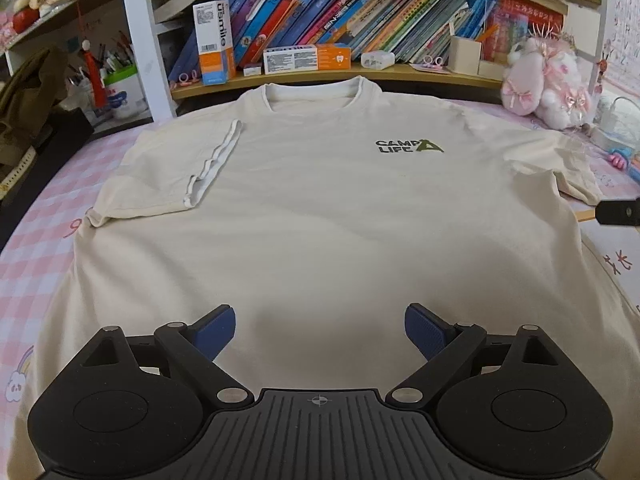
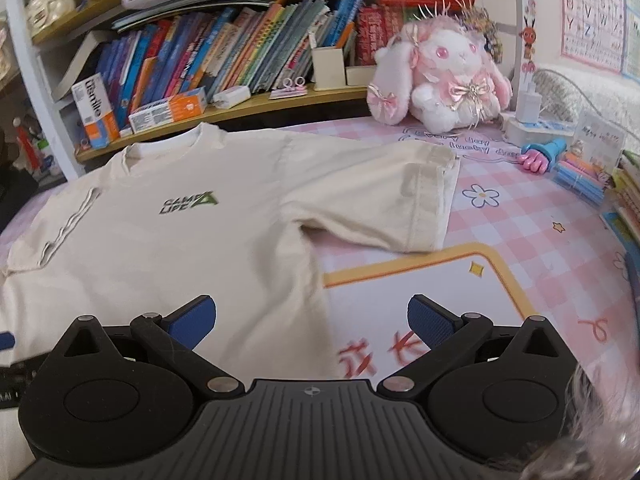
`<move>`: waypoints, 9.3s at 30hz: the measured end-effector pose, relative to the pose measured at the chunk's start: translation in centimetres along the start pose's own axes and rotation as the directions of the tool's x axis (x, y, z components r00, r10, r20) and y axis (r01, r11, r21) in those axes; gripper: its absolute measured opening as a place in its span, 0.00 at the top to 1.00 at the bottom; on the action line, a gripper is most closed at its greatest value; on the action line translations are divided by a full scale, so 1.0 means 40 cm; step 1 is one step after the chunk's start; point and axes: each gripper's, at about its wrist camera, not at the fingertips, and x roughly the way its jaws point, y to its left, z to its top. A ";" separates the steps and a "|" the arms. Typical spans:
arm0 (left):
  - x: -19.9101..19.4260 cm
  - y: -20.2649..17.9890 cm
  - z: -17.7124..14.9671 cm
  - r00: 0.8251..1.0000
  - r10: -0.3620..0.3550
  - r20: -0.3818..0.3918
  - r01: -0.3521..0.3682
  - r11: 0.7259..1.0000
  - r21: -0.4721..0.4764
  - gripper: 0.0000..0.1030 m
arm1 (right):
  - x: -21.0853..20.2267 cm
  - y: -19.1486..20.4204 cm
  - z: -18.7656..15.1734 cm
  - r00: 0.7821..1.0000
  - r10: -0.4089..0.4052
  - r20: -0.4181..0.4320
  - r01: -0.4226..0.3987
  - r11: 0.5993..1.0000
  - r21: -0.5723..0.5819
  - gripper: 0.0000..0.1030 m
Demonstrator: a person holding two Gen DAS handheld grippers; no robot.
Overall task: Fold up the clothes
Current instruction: 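Move the right gripper to the other sleeve and grasp its edge, then fold the held sleeve over onto the shirt body with the right gripper, then open the right gripper to release the folded sleeve, then move both grippers back toward the hem of the shirt, then grasp the hem corners with the left gripper while the right gripper grasps the other corner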
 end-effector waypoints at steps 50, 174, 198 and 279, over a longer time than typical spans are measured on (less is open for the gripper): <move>0.009 -0.084 -0.084 0.983 0.149 0.103 -0.127 0.972 -0.196 0.00 | 0.302 -0.413 0.231 0.940 0.340 0.017 -0.289 0.772 0.566 0.59; -0.155 0.062 -0.133 0.996 0.039 0.080 -0.033 0.996 -0.079 0.00 | -0.142 0.047 -0.086 0.986 0.157 -0.046 -0.159 0.986 -0.044 0.18; -0.381 0.339 -0.356 0.988 0.070 0.139 -0.046 0.985 -0.169 0.00 | -0.372 0.183 -0.354 0.999 0.023 -0.045 -0.019 0.996 0.091 0.13; -0.315 0.591 -0.475 0.993 -0.115 -0.003 0.102 0.897 -0.429 0.96 | -0.350 -0.075 -0.421 0.973 0.119 -0.199 -0.060 0.958 0.280 0.38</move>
